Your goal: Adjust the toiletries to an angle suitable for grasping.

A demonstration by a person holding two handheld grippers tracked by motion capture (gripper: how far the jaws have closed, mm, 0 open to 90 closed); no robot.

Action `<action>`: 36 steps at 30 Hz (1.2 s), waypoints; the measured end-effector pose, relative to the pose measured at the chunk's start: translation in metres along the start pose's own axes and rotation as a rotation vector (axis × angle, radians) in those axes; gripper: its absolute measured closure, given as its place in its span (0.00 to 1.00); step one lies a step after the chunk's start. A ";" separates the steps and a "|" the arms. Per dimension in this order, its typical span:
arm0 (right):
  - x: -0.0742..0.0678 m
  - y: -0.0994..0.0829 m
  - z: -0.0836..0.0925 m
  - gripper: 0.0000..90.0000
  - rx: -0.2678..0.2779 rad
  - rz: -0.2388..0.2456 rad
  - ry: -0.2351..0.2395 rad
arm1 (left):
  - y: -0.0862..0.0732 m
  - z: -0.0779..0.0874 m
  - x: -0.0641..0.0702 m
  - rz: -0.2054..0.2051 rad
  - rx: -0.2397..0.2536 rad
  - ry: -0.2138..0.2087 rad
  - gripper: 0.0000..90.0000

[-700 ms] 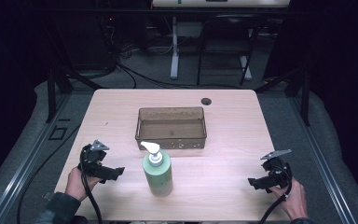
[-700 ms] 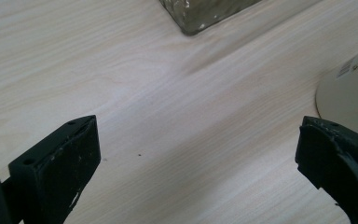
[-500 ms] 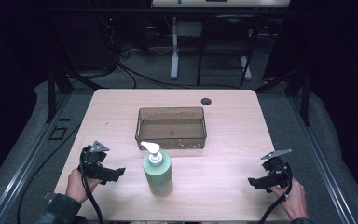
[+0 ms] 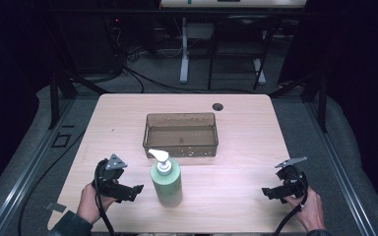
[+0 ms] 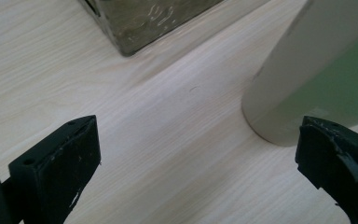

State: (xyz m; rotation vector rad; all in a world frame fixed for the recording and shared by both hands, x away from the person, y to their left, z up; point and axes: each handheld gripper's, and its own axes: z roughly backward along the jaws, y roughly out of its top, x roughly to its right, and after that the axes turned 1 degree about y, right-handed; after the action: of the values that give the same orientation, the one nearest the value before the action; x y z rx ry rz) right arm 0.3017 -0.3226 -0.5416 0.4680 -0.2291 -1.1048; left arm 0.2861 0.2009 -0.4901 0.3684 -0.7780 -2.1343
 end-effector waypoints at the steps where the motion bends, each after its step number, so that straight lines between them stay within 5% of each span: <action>1: 0.000 0.000 0.000 0.01 -0.007 0.004 -0.007 | 0.000 0.001 0.005 -0.009 0.009 0.003 0.00; 12: 0.000 0.000 -0.003 0.02 -0.012 -0.001 -0.003 | 0.001 0.006 0.033 -0.056 0.048 -0.043 0.00; 36: 0.002 -0.001 -0.005 0.02 -0.010 -0.016 0.011 | 0.028 -0.002 0.072 -0.120 0.138 -0.059 0.01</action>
State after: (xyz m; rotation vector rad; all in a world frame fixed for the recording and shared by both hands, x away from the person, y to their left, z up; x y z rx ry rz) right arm 0.3037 -0.3233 -0.5465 0.4675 -0.2103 -1.1180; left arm 0.2584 0.1307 -0.4732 0.4361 -0.9614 -2.2178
